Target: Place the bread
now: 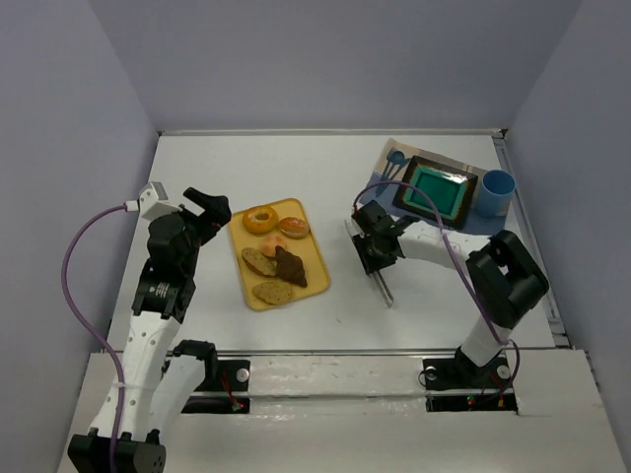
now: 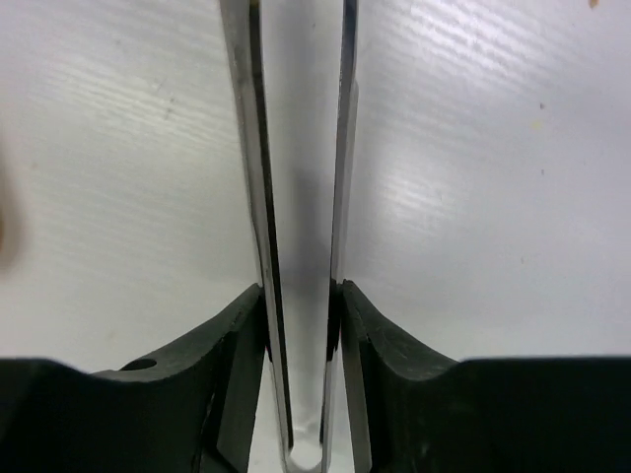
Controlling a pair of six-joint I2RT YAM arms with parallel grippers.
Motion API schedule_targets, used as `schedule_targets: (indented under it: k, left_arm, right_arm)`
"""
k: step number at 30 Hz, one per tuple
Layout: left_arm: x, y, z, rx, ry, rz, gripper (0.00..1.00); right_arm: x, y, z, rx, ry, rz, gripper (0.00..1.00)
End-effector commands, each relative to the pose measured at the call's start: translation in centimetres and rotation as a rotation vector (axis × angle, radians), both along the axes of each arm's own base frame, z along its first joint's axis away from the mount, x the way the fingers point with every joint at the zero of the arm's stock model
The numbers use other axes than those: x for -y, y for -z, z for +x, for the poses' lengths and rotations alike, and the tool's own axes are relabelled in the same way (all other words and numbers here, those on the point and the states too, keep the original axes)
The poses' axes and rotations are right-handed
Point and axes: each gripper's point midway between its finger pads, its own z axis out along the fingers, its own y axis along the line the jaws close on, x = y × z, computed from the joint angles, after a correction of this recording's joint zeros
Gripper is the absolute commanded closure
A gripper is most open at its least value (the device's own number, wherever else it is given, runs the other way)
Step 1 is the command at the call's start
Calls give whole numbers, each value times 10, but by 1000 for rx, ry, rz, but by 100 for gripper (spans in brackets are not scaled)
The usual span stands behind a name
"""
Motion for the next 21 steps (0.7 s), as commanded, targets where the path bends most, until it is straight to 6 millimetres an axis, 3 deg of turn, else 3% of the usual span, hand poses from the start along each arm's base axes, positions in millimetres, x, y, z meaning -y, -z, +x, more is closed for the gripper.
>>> schedule_targets:
  k: [1, 4, 11, 12, 17, 21]
  left_arm:
    - [1, -12, 0, 56, 8, 4, 1]
    - [1, -12, -1, 58, 8, 4, 1]
    - [-5, -9, -2, 52, -28, -2, 1]
    - [-4, -8, -2, 52, -25, -6, 1]
    - [-3, -8, -2, 52, -20, -9, 1]
    - [-1, -7, -3, 50, -9, -12, 1]
  right_arm:
    - [-11, -67, -5, 119, -11, 161, 62]
    - [-16, -109, -15, 183, -67, 270, 62]
    - [-49, -163, -69, 127, -328, 536, 64]
    - [-57, -167, -80, 114, -390, 554, 63]
    - [-80, -180, -99, 85, -526, 606, 61]
    - [-89, -173, -86, 91, -525, 549, 53]
